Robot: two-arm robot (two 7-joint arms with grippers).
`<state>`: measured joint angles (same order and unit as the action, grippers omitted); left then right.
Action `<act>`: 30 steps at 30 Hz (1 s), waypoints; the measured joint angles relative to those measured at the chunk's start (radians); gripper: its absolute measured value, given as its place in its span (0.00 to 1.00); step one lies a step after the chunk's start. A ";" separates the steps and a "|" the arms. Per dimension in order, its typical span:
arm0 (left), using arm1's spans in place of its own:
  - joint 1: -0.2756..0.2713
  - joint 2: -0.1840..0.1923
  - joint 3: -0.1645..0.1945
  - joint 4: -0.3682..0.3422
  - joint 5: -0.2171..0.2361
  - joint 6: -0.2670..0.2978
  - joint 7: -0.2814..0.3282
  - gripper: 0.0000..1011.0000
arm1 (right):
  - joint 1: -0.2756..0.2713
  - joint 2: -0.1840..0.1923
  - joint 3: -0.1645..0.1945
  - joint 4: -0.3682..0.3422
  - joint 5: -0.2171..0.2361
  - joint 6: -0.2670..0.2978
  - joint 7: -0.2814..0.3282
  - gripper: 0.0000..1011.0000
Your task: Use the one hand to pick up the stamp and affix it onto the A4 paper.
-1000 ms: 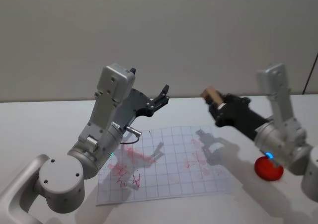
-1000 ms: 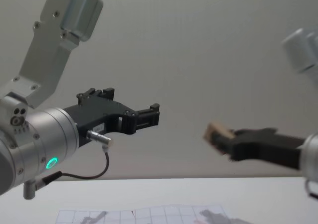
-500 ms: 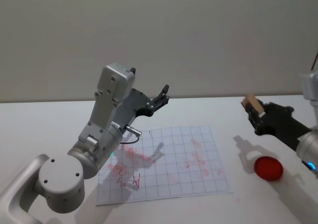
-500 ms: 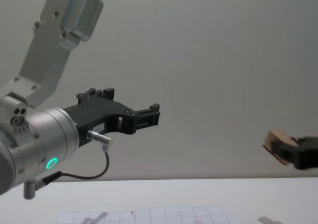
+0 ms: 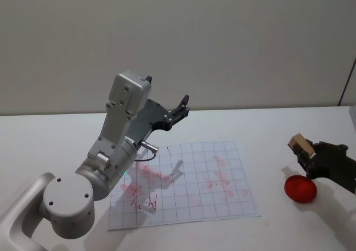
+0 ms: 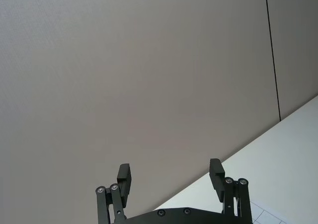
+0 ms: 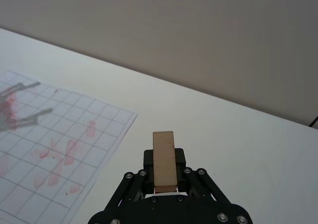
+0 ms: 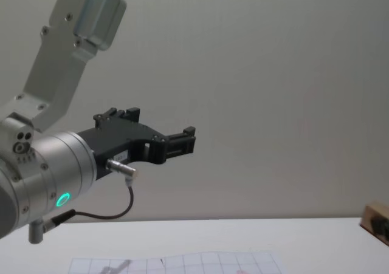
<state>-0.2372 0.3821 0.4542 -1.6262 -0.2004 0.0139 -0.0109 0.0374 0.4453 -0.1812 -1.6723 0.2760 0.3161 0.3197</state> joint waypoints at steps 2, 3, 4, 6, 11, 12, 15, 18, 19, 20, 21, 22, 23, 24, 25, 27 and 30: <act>0.000 0.000 0.000 0.000 0.000 0.000 0.000 0.99 | -0.008 0.010 0.003 -0.001 -0.004 0.008 0.003 0.22; 0.000 0.000 0.000 0.000 0.000 0.000 0.000 0.99 | -0.012 0.015 0.005 -0.002 -0.006 0.011 0.003 0.22; 0.000 0.000 0.000 0.000 0.000 0.000 0.000 0.99 | -0.015 0.018 0.006 -0.002 -0.008 0.014 0.003 0.22; 0.000 0.000 0.000 0.000 0.000 0.000 0.000 0.99 | -0.024 0.027 0.010 -0.002 -0.013 0.021 0.003 0.22; 0.000 0.000 0.000 0.000 0.000 0.000 0.000 0.99 | -0.042 0.043 0.015 -0.001 -0.020 0.035 0.003 0.22; 0.000 0.000 0.000 0.000 0.000 0.000 0.000 0.99 | -0.048 0.048 0.017 -0.001 -0.022 0.039 0.003 0.22; 0.000 0.000 0.000 0.000 0.000 0.000 0.000 0.99 | -0.057 0.055 0.018 0.000 -0.025 0.048 0.003 0.22; 0.000 0.000 0.000 0.000 0.000 0.000 0.000 0.99 | -0.064 0.059 0.018 0.002 -0.027 0.056 0.004 0.22; 0.000 0.000 0.000 0.000 0.000 0.000 0.000 0.99 | -0.066 0.060 0.018 0.003 -0.028 0.059 0.006 0.22; 0.000 0.000 0.000 0.000 0.000 0.000 0.000 0.99 | -0.068 0.061 0.018 0.004 -0.030 0.063 0.008 0.22; 0.000 0.000 0.000 0.000 0.000 0.000 0.000 0.99 | -0.068 0.061 0.018 0.004 -0.030 0.063 0.008 0.22; 0.000 0.000 0.000 0.000 0.000 0.000 0.000 0.99 | -0.069 0.061 0.017 0.006 -0.033 0.066 0.011 0.22; 0.000 0.000 0.000 0.000 0.000 0.000 0.000 0.99 | -0.070 0.062 0.016 0.007 -0.034 0.068 0.014 0.22; 0.000 0.000 0.000 0.000 0.000 0.000 0.000 0.99 | -0.070 0.062 0.015 0.009 -0.037 0.071 0.017 0.22; 0.000 0.000 0.000 0.000 0.000 0.000 0.000 0.99 | -0.070 0.062 0.013 0.011 -0.038 0.073 0.019 0.22; 0.000 0.000 0.000 0.000 0.000 0.000 0.000 0.99 | -0.069 0.060 0.010 0.015 -0.043 0.076 0.025 0.22; 0.000 0.000 0.000 0.000 0.000 0.000 0.000 0.99 | -0.066 0.058 0.008 0.019 -0.047 0.078 0.030 0.22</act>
<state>-0.2372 0.3821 0.4542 -1.6262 -0.2004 0.0139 -0.0109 -0.0288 0.5036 -0.1737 -1.6534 0.2288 0.3943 0.3496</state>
